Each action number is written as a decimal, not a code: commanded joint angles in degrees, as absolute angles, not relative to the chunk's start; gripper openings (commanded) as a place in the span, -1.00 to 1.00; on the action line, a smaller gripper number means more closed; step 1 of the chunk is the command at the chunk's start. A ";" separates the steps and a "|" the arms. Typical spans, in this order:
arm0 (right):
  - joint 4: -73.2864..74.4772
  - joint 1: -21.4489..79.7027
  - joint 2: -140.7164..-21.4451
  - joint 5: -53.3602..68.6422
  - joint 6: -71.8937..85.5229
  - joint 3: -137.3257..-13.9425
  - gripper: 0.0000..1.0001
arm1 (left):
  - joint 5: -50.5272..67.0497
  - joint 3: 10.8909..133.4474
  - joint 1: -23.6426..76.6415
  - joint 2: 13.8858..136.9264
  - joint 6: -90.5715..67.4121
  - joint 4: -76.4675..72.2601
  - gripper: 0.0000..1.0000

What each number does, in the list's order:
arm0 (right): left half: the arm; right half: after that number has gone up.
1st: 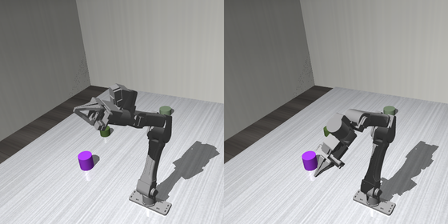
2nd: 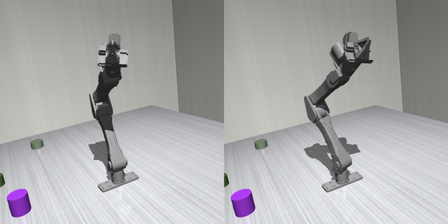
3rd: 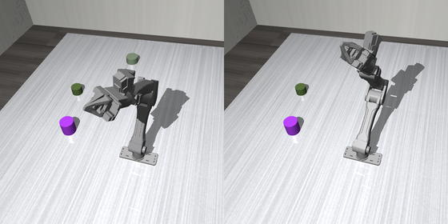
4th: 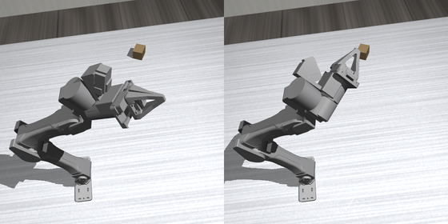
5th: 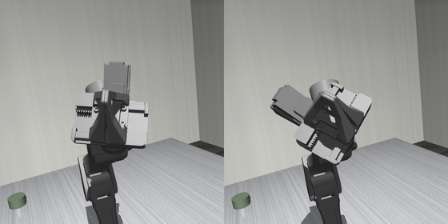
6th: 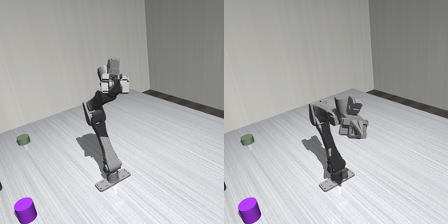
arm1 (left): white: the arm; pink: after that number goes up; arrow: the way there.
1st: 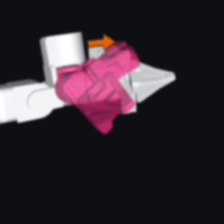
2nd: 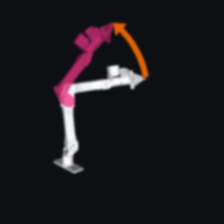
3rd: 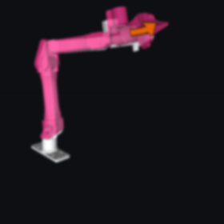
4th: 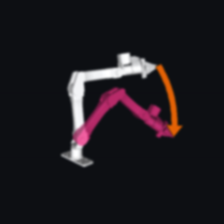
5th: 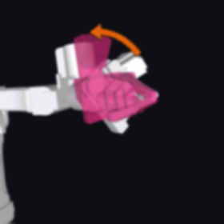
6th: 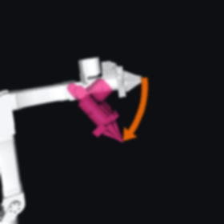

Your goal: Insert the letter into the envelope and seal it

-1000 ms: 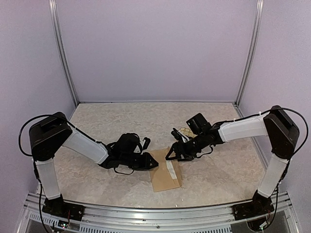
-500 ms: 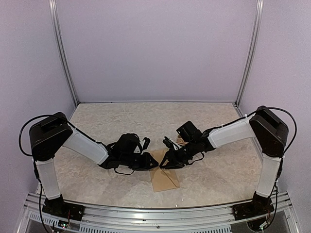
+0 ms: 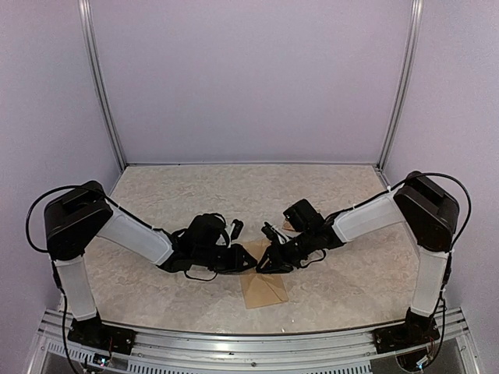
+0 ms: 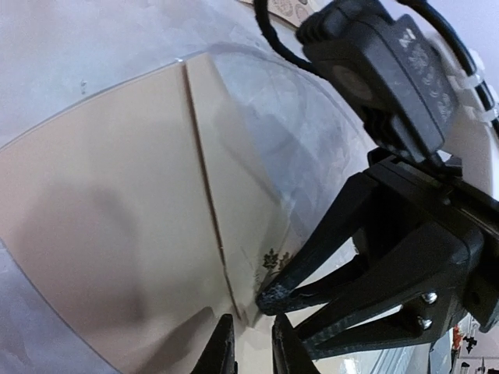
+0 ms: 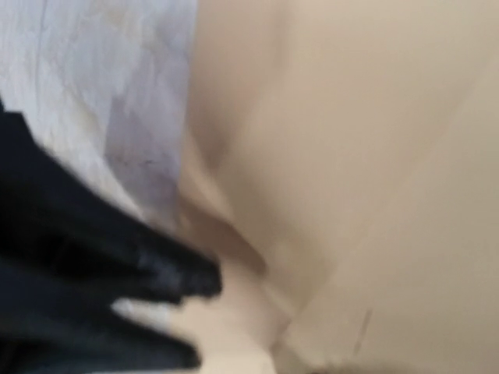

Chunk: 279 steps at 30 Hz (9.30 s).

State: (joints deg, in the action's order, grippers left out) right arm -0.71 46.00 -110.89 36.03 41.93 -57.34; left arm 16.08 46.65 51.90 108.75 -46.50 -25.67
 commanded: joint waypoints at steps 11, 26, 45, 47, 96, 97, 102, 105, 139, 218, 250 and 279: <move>0.12 46.45 -107.63 34.32 42.89 -55.28 -0.51 | 19.79 50.25 53.79 114.99 -49.03 -31.05 -0.81; 15.44 35.56 -97.13 19.01 29.05 -63.52 0.21 | 15.46 49.93 53.59 114.44 -45.84 -24.17 -0.83; 8.41 23.42 -115.21 26.09 19.36 -72.64 0.23 | 13.81 57.17 51.96 104.77 -43.08 -18.02 -0.57; 7.42 23.44 -114.82 26.40 20.09 -70.22 0.23 | 13.89 58.02 51.92 104.43 -42.90 -18.02 -0.49; 25.33 21.08 -116.48 39.83 3.93 -71.61 0.15 | 15.22 74.29 58.09 127.70 -44.79 -13.90 -0.57; 26.06 21.14 -116.88 40.50 3.53 -71.64 0.14 | 14.69 74.41 58.10 128.10 -44.37 -13.36 -0.58; 27.09 21.06 -116.65 41.40 4.09 -69.18 0.08 | 12.99 74.38 57.90 128.58 -43.49 -11.41 -0.60; 26.24 21.18 -116.17 43.88 4.84 -66.71 0.01 | 12.43 74.18 57.81 128.33 -43.11 -11.09 -0.61; -2.30 28.23 -76.63 43.59 34.18 -54.85 -1.00 | 12.57 55.60 55.73 89.82 -41.39 -20.50 0.54; -0.56 44.22 -62.12 31.61 29.35 -51.94 -1.00 | -3.32 51.94 60.48 68.56 -31.04 -11.35 -0.13; -6.24 46.75 -66.46 39.78 27.78 -51.35 -1.00 | 15.15 58.12 60.75 83.78 -43.41 -24.35 -0.13; -6.68 46.88 -64.80 39.51 27.30 -50.31 -1.00 | 16.14 55.39 60.54 84.82 -46.85 -25.64 -0.54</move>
State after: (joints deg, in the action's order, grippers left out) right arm -5.43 46.26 -66.11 39.70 28.05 -50.70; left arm 15.62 56.29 60.34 84.12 -46.89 -25.71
